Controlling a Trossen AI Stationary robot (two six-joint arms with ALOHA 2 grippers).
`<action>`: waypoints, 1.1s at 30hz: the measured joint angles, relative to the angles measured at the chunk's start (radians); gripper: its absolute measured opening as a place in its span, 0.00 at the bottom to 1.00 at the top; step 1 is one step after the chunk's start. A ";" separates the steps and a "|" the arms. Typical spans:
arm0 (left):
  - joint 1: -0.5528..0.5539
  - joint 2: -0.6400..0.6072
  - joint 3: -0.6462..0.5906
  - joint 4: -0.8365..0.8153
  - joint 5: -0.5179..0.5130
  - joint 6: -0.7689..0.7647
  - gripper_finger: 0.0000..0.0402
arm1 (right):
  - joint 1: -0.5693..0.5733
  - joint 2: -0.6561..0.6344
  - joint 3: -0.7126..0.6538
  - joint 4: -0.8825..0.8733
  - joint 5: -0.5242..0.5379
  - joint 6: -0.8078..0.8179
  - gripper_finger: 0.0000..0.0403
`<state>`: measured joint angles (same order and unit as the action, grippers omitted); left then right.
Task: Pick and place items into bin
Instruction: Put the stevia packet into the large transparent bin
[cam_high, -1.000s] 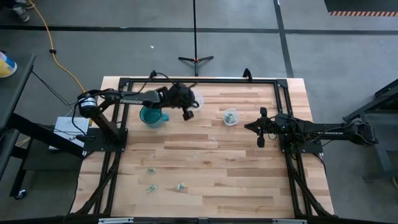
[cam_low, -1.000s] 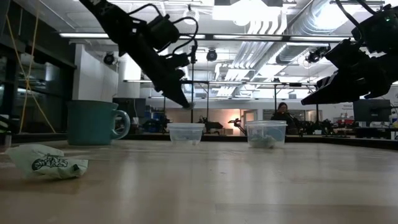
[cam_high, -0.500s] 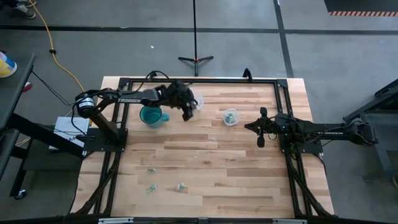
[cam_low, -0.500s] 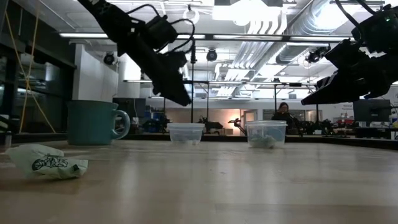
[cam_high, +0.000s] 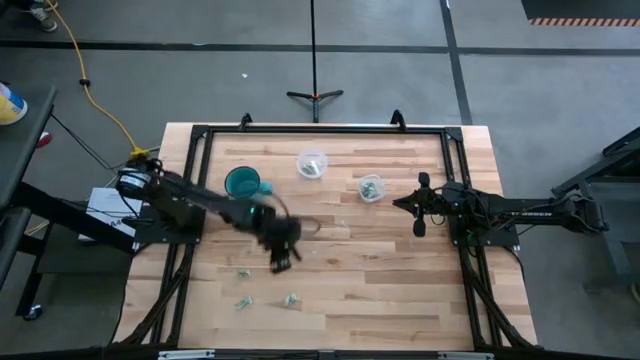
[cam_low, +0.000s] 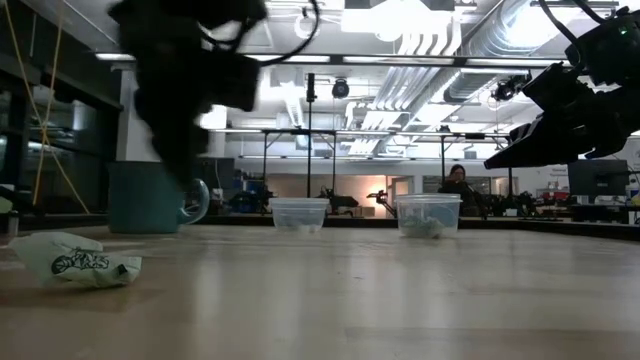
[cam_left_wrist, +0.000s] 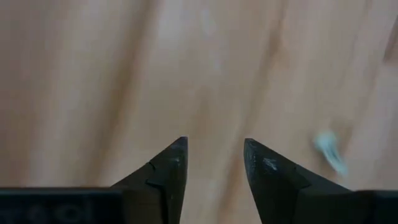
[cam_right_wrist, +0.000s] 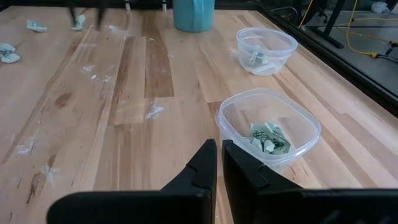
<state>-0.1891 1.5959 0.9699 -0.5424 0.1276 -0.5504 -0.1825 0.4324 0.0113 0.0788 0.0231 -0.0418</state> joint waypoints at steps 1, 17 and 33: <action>-0.039 0.000 0.000 -0.026 0.001 -0.071 0.47 | 0.000 0.000 0.000 0.000 0.000 0.000 0.04; -0.403 0.000 -0.001 -0.290 -0.089 -0.535 0.46 | 0.000 0.000 0.000 0.000 0.001 0.024 0.04; -0.466 0.010 -0.108 -0.240 -0.210 -0.555 0.46 | 0.000 0.000 0.000 -0.002 0.000 0.037 0.04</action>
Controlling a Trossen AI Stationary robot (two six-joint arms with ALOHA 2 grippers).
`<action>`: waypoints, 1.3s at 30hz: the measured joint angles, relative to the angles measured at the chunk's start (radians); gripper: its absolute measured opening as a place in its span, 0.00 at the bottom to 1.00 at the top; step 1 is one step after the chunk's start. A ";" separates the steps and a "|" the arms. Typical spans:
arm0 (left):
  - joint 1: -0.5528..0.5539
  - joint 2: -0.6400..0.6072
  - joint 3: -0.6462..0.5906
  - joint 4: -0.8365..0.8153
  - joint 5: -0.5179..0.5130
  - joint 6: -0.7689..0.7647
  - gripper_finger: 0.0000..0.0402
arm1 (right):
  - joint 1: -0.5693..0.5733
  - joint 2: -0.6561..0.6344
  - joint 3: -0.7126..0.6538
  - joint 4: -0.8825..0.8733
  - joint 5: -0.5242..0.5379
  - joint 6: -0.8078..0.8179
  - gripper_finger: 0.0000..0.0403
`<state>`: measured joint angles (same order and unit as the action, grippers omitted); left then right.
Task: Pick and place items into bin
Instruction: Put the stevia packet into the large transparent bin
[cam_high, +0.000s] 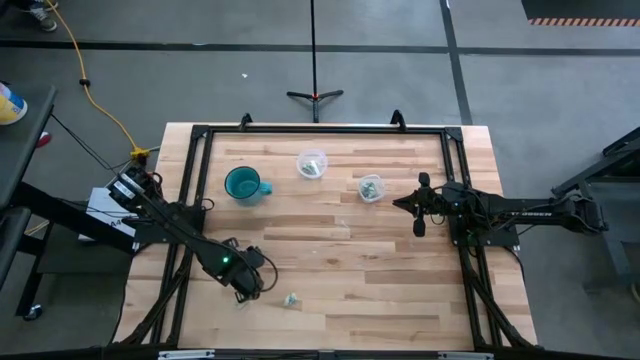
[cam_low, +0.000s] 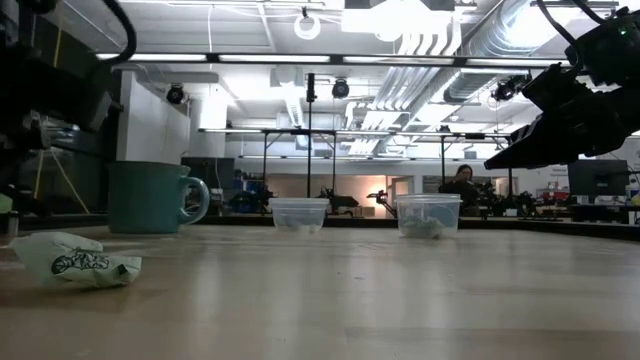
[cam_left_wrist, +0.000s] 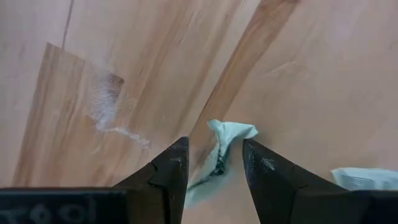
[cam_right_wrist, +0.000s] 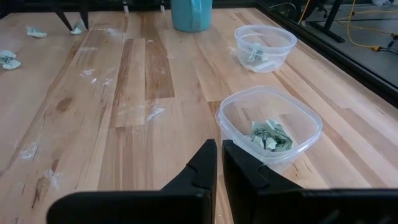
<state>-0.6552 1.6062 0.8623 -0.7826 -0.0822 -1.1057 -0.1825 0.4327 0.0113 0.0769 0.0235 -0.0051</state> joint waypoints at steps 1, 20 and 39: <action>0.000 0.000 -0.010 0.012 0.000 0.000 0.46 | 0.000 0.000 0.000 0.000 0.000 0.000 0.04; 0.054 -0.012 -0.045 0.214 -0.222 0.121 0.08 | 0.000 0.000 0.000 -0.006 0.000 -0.019 0.04; 0.835 -0.009 -0.043 1.023 -0.192 1.181 0.09 | 0.000 0.000 0.000 0.002 0.000 -0.019 0.04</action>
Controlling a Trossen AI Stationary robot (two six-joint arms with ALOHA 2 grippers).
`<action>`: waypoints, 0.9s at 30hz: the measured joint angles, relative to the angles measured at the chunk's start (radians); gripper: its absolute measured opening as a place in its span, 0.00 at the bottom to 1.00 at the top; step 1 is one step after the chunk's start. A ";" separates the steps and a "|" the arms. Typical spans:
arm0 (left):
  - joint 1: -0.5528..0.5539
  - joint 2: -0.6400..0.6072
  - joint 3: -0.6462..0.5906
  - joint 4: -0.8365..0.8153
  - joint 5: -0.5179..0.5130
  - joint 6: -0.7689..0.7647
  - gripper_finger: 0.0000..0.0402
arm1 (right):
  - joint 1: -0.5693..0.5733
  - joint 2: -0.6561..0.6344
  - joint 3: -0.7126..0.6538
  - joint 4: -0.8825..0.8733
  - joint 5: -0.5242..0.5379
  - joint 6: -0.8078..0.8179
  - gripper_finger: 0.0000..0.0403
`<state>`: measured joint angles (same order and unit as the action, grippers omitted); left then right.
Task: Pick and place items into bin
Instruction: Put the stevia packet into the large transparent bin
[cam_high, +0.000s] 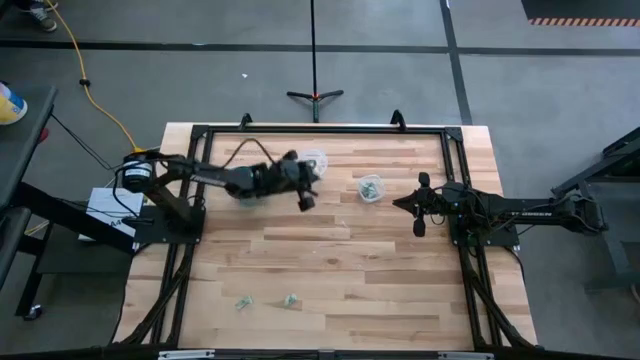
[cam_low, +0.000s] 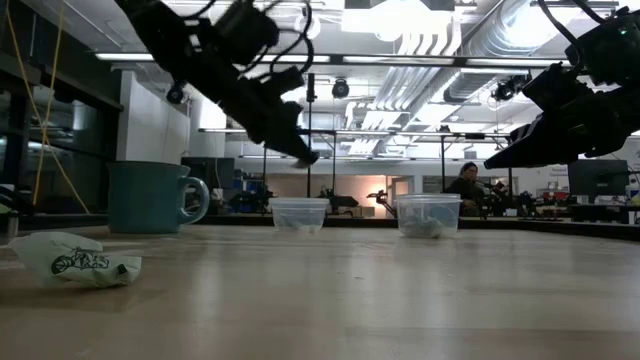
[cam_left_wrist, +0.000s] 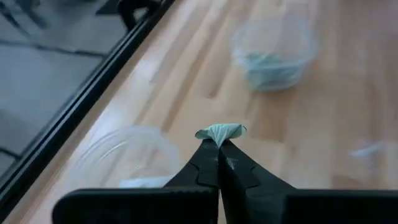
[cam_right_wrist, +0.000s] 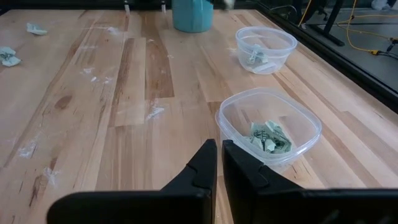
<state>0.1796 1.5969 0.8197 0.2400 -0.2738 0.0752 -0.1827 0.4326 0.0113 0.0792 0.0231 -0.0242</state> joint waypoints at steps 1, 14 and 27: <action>0.031 0.000 -0.001 -0.004 0.017 0.004 0.08 | 0.000 0.000 0.000 0.000 0.000 0.000 0.04; 0.214 0.012 0.000 0.042 0.153 -0.001 0.36 | 0.000 0.000 0.000 0.000 0.000 -0.009 0.04; -0.025 -0.018 0.001 0.039 0.593 -0.171 0.53 | 0.000 0.000 0.000 -0.012 0.034 -0.004 0.04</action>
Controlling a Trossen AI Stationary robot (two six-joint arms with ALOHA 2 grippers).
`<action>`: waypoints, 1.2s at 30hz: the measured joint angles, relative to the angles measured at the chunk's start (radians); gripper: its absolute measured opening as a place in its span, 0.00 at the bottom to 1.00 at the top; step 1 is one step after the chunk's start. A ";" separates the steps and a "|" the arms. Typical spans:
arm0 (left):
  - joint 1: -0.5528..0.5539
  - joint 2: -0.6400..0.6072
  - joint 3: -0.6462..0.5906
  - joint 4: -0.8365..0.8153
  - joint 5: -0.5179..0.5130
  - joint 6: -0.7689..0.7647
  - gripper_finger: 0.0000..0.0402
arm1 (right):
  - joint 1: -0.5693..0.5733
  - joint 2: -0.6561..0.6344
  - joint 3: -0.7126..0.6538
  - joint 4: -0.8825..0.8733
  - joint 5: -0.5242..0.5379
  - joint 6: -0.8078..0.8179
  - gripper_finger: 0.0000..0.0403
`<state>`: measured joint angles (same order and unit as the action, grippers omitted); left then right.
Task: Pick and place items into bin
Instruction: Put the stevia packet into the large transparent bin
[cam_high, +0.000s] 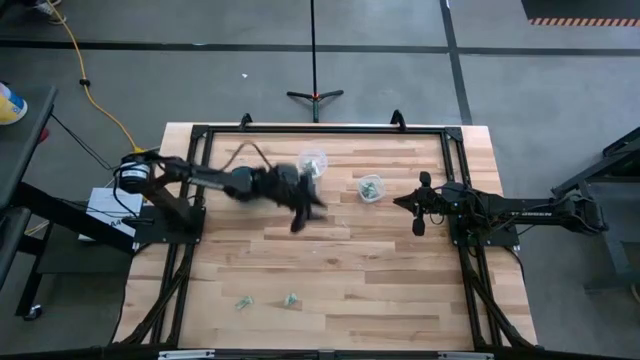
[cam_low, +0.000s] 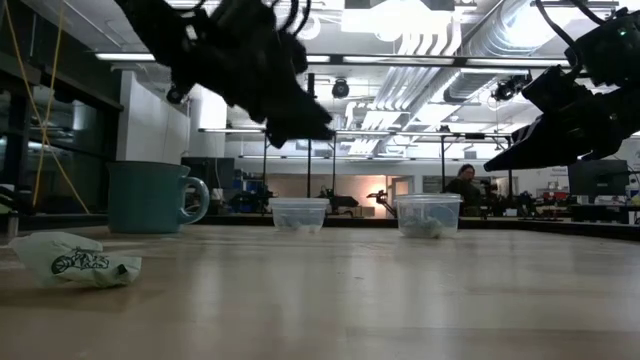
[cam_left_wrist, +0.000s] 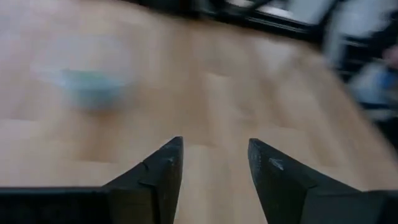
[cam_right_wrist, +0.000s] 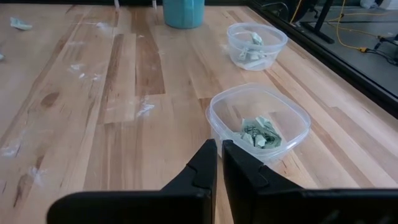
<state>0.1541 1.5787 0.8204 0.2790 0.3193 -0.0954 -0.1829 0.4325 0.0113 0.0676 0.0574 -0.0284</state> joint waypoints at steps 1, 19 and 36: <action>-0.051 0.000 0.000 -0.008 0.001 -0.041 0.52 | 0.000 0.000 0.000 0.000 0.000 0.001 0.04; -0.799 0.039 0.116 -0.118 -0.654 -0.493 0.33 | 0.000 0.000 0.000 0.004 0.000 0.005 0.04; -0.816 0.197 0.234 -0.268 -0.491 -0.678 0.48 | 0.000 0.000 0.000 -0.003 0.003 0.051 0.04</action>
<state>-0.6614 1.7759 1.0546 0.0107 -0.1715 -0.7735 -0.1829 0.4324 0.0113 0.0647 0.0607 0.0227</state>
